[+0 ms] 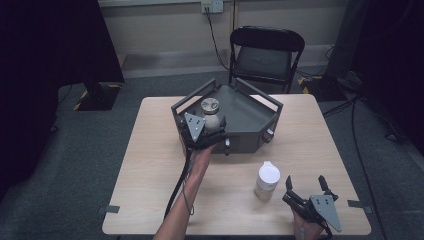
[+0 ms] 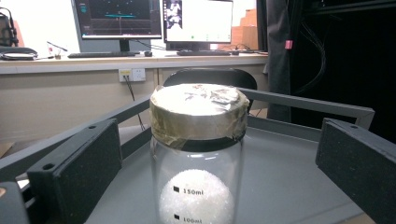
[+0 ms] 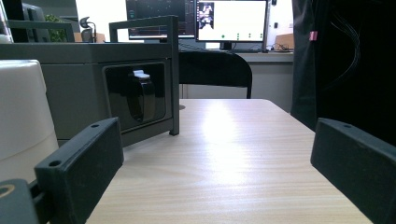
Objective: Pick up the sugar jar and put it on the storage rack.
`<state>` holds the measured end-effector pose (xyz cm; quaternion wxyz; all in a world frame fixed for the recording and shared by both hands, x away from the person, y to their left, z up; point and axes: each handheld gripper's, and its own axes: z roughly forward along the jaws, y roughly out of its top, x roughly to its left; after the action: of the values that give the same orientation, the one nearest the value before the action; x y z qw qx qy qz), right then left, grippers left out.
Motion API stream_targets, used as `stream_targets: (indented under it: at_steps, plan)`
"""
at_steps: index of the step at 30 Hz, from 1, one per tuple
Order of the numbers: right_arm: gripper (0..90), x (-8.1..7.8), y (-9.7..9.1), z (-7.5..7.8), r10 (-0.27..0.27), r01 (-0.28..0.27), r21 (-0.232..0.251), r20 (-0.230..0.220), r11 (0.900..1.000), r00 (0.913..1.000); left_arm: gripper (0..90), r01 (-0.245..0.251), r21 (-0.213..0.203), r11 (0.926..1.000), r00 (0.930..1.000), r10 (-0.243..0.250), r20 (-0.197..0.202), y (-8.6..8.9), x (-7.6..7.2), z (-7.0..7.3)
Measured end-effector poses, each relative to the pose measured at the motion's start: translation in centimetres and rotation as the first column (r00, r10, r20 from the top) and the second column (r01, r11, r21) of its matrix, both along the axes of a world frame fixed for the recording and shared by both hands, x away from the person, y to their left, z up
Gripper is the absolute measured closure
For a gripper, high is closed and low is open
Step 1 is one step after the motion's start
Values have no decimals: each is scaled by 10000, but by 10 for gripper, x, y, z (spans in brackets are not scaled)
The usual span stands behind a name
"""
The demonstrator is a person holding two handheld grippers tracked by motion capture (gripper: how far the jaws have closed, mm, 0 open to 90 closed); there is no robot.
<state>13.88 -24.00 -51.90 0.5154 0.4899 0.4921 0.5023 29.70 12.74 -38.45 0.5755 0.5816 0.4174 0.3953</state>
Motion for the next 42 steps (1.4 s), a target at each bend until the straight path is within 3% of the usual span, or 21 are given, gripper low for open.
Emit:
stream_targets:
  at_steps: [9,13,19,36,40,42]
  plan:
    - [13,0,0,0,-13,13,13,-1,10000,10000,0,184,-135,9997,9997,-182,162,6,-15,0]
    - [13,0,0,0,-14,14,19,5,10000,10000,0,40,16,10000,9997,-41,249,7,-21,-1]
    - [13,0,0,0,-31,31,4,0,10000,10000,0,191,-321,9993,9998,-191,-5,19,-28,-6]
    - [13,0,1,0,-66,66,6,3,10000,10000,0,-189,-382,9991,9995,197,227,29,-60,-31]
    - [13,0,1,0,-53,53,7,3,10000,10000,0,-262,-805,9964,9996,270,81,34,-66,-34]
    - [13,0,1,0,-51,51,4,0,10000,10000,0,-303,-718,9970,9995,308,61,36,-68,-33]
